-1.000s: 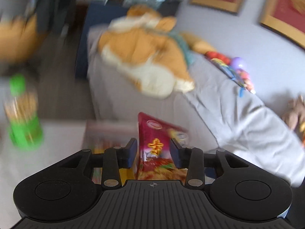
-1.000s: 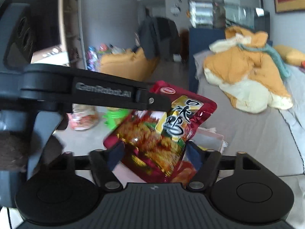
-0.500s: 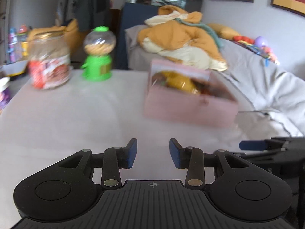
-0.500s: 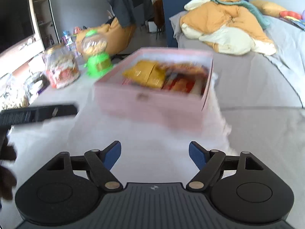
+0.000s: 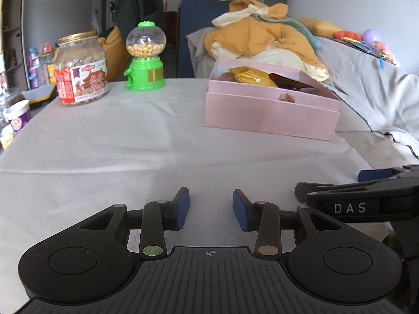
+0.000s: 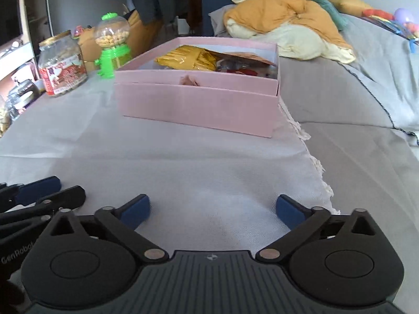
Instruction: Organize snacks
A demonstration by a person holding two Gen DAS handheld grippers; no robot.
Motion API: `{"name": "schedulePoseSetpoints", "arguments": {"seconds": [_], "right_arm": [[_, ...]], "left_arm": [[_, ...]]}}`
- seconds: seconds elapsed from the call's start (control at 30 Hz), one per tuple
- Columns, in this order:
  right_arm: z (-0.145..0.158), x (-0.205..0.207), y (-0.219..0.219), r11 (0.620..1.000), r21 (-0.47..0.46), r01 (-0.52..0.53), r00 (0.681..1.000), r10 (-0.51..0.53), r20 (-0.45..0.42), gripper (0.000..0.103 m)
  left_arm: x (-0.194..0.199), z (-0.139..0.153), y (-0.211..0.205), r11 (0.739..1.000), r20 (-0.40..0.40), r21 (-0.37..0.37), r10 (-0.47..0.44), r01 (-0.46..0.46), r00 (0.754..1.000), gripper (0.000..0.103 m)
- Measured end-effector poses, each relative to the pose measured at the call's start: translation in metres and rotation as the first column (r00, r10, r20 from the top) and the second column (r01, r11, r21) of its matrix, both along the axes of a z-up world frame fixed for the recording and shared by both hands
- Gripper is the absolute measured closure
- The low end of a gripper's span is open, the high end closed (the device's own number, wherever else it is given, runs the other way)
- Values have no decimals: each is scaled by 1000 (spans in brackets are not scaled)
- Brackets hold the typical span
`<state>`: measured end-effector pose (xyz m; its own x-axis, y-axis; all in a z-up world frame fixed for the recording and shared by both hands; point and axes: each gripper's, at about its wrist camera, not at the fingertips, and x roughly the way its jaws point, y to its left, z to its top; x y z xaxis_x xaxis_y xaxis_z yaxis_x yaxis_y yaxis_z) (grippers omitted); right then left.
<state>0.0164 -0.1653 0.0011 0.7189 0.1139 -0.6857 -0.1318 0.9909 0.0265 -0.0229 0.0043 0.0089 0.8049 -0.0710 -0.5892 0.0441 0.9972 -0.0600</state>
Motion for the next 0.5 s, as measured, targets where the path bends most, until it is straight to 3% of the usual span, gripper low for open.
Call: {"name": "schedulePoseSetpoints", "arguments": {"seconds": [0.17, 0.5], "right_arm": [[-5, -8, -2, 1000, 10, 6, 998, -6, 61, 0], [-5, -7, -3, 1000, 16, 2, 998, -3, 65, 0]], "left_arm": [[2, -1, 2, 1000, -1, -11, 7, -7, 1000, 60], [3, -1, -6, 999, -3, 45, 7, -7, 1000, 60]]}}
